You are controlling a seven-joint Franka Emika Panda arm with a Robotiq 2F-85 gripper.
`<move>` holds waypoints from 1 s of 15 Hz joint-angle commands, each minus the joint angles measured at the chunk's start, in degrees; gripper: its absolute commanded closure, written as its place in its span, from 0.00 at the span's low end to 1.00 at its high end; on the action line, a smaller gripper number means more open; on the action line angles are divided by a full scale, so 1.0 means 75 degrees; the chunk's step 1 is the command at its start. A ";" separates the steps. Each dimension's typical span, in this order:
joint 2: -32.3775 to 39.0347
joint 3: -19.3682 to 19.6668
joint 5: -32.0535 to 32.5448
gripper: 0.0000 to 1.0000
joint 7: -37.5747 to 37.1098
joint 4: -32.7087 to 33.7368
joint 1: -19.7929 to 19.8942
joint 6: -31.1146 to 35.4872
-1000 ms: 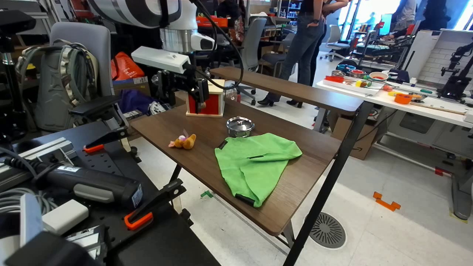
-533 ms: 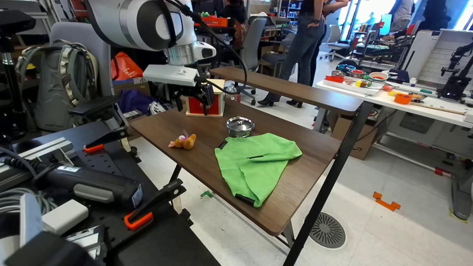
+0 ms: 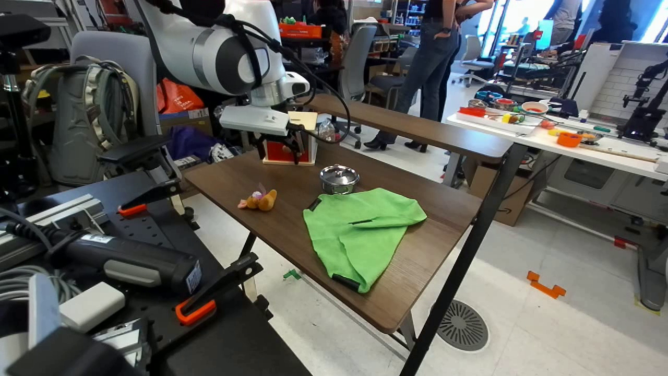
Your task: Open the drawer
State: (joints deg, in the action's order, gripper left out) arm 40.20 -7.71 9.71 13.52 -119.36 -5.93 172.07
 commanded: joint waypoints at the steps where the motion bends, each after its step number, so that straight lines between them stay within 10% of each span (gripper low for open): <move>1: 0.0527 -0.0316 0.0076 0.00 0.0260 0.0716 0.0197 0.0033; 10: 0.1113 -0.0774 0.0040 0.02 0.0480 0.1624 0.0353 -0.0105; 11: 0.1140 -0.0813 0.0036 0.27 0.0530 0.1628 0.0406 -0.0108; 15: 0.1142 -0.0896 0.0014 0.43 0.0594 0.1614 0.0557 -0.0106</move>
State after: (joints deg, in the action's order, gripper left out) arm 47.53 -12.66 9.70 16.54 -109.19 -3.65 171.92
